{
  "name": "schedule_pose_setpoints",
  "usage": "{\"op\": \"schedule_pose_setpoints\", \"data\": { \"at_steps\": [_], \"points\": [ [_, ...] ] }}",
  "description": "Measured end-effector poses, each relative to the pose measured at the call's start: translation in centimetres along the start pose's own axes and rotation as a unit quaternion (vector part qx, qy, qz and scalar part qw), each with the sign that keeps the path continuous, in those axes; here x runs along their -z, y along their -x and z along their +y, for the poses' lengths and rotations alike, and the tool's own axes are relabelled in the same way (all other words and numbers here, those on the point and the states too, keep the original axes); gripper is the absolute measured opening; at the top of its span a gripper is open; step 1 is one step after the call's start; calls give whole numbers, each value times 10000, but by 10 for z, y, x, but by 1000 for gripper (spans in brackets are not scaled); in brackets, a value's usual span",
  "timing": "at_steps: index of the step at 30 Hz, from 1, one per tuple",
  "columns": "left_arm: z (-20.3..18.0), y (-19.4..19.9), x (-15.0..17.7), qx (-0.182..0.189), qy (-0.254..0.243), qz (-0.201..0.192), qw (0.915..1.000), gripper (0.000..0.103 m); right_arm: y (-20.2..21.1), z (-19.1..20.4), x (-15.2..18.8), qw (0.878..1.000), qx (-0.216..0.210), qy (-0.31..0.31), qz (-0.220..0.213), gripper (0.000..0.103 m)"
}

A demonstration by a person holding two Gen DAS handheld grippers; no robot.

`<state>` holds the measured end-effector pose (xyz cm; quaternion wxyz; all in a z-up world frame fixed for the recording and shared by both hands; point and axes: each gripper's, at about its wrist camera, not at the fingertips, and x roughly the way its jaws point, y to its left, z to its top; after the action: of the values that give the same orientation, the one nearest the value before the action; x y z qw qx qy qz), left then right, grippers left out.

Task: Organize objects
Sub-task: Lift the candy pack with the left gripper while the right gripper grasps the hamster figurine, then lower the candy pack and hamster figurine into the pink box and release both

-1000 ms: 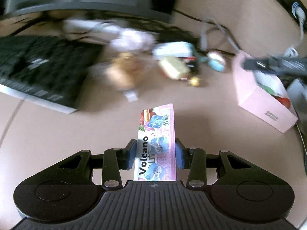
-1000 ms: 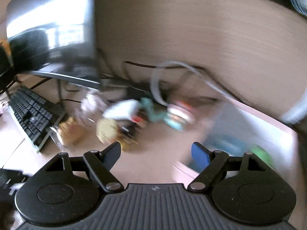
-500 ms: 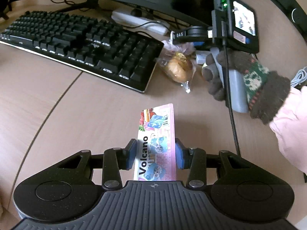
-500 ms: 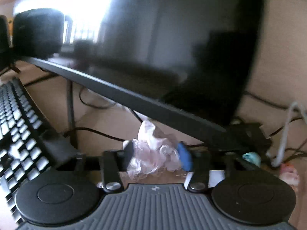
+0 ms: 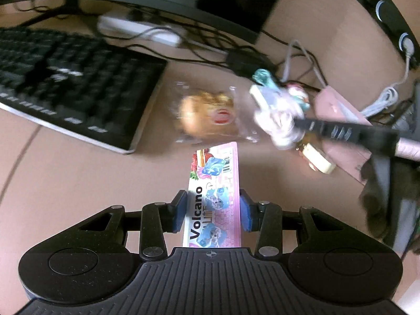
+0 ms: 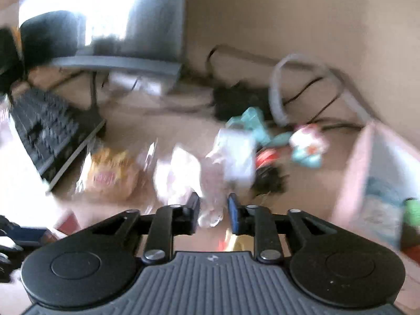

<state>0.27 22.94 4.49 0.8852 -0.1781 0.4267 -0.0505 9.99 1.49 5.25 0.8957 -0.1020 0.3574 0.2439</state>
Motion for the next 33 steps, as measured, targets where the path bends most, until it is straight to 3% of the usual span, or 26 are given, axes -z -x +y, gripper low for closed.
{"op": "schedule_pose_setpoints", "data": {
  "at_steps": [1,2,3,7,11,13,15,19,25,30,33],
  "points": [
    [-3,-3,0,46,-40,16,10000,45,4,-5,-7,9998,165,-59,-136,41],
    [-6,-5,-1,92,-73,32,9999,45,6,-10,-16,9990,366,-109,-230,56],
    [-9,-7,0,137,-103,47,9998,45,3,-16,-29,9977,590,-149,-307,62],
    [-18,-4,5,161,-175,75,9997,45,-35,-36,-63,9896,1429,-140,-65,62],
    [-18,6,10,42,-106,43,9999,45,-90,-62,-83,9800,1787,-413,771,60],
    [-16,11,13,-19,-72,27,10000,45,-107,-73,-80,9757,1747,-642,1158,51],
    [-16,15,15,-70,-30,29,10000,45,-111,-77,-75,9751,1612,-768,1316,35],
    [-19,16,18,-126,11,99,9999,45,-77,-69,-62,9832,1319,-687,1054,34],
    [-43,10,26,8,-346,260,9991,45,24,-55,-29,9957,670,-343,541,34],
    [-79,-2,39,352,-836,558,9943,45,91,-65,21,9967,479,-361,542,34],
    [-103,-9,43,596,-1087,693,9899,45,118,-78,53,9952,571,-473,636,34]
  ]
}}
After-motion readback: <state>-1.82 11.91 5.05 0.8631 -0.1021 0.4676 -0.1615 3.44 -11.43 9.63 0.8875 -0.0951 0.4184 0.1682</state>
